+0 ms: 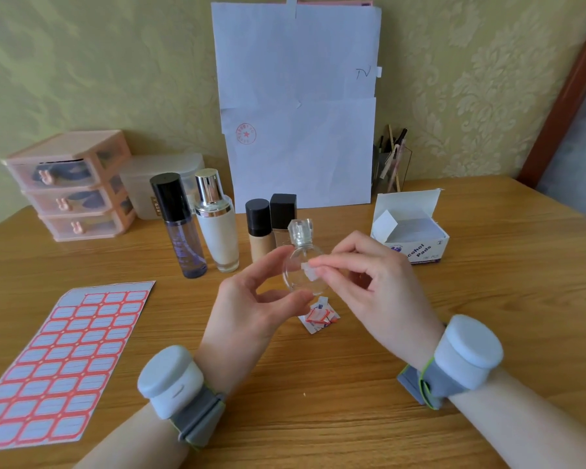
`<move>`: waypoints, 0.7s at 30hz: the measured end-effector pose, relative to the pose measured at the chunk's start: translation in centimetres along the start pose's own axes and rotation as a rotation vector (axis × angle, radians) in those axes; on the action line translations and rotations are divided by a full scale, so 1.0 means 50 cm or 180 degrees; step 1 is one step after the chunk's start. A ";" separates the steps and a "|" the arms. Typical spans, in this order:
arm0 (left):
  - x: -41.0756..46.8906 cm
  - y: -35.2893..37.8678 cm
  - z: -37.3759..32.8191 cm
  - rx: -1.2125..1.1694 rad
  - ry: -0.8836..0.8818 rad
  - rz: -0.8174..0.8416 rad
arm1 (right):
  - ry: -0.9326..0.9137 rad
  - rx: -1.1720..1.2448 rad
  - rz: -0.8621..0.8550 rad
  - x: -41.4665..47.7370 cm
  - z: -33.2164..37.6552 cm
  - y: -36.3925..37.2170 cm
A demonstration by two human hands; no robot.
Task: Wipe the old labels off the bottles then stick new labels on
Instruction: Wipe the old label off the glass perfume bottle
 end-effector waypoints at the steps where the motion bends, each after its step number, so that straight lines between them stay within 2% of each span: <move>1: -0.002 0.004 0.000 0.0073 0.0005 0.0033 | 0.0110 0.0137 -0.0034 0.001 -0.004 -0.002; 7: -0.004 0.010 -0.002 0.0092 -0.0003 0.0006 | 0.0846 0.0825 -0.0256 0.001 -0.046 -0.012; 10: -0.005 0.007 -0.004 0.0144 0.0016 -0.0006 | 0.0887 0.0815 -0.0082 -0.001 -0.044 0.000; 16: 0.002 0.000 0.000 0.0138 0.0004 0.0048 | 0.0914 0.0686 -0.0308 0.005 -0.053 -0.024; 18: 0.006 -0.007 0.003 0.0058 -0.0011 0.0005 | 0.0963 0.0543 -0.0221 0.007 -0.064 -0.032; 21: 0.008 -0.011 0.008 -0.0014 -0.0057 -0.0004 | 0.1033 0.0237 0.0280 0.007 -0.077 -0.029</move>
Point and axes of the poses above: each hand's wrist, its own x-axis towards the middle knuckle, its own y-axis out of the palm, z = x × y, the point moved 6 cm from there along x, towards the middle knuckle, and after that the axes turned 5 degrees about z, right-handed, at the moved point
